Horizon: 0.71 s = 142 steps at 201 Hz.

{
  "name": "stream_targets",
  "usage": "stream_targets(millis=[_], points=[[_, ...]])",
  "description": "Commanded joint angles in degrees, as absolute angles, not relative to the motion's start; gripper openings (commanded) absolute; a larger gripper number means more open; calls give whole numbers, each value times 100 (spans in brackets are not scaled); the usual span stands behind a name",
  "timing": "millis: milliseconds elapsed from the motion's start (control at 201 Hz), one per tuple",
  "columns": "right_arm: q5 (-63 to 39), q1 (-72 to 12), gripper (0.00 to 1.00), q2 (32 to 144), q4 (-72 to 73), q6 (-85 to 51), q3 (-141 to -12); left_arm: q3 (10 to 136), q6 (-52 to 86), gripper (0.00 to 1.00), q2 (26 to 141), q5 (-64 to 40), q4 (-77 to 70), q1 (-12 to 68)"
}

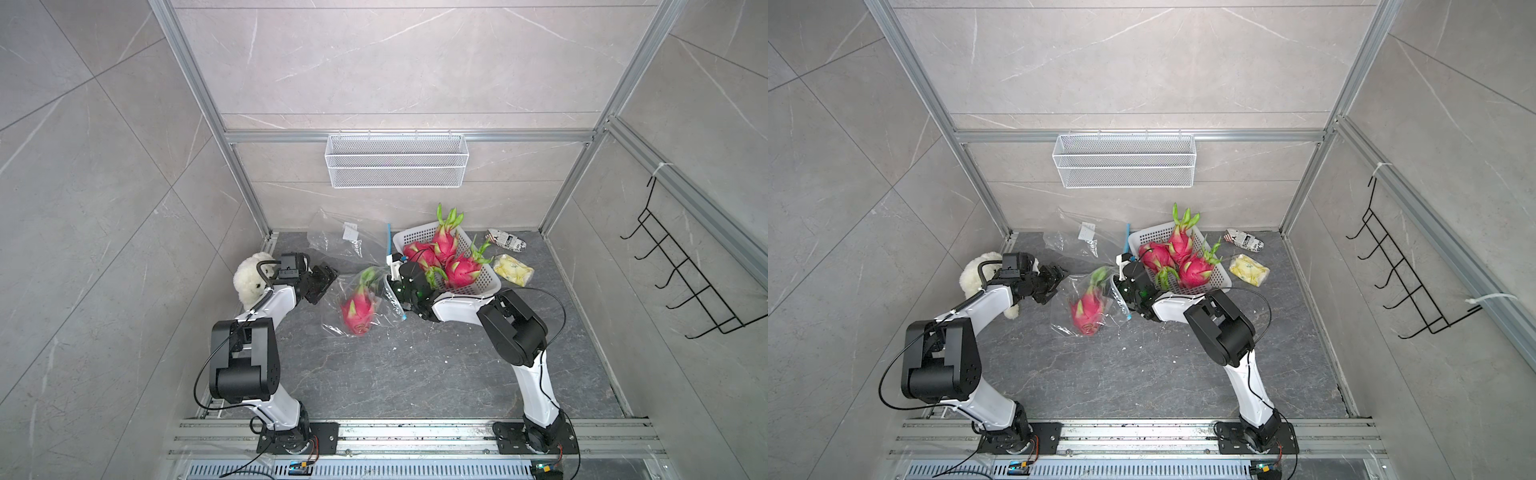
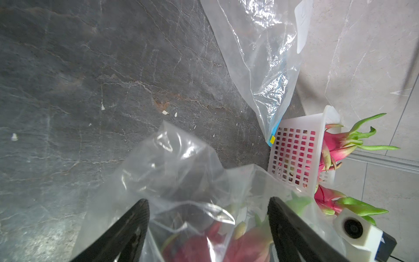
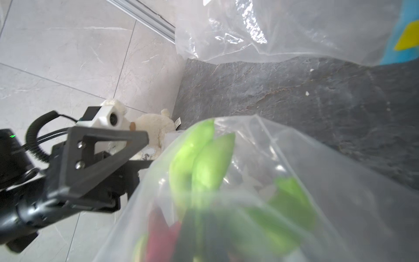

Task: Open the zip-top bag and take out the dragon fruit
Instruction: Pick up the dragon fruit from the zipper food storage bag.

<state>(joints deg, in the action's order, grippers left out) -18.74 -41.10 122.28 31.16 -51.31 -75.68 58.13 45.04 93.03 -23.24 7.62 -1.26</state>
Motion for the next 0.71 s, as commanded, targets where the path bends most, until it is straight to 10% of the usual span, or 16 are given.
stream_targets(millis=[0,473,702], points=[[-2172,-3962,0,11821,3617,-4667,-7286,5654,4788,88,9076,-2776,187,-140],[-2859,-3621,0,11656,4690,-4509,-6806,5248,5090,85,9240,-4008,-616,-122],[-3093,-3621,0,11576,4251,-3978,-6838,5558,5401,8,9062,-4422,-1091,105]])
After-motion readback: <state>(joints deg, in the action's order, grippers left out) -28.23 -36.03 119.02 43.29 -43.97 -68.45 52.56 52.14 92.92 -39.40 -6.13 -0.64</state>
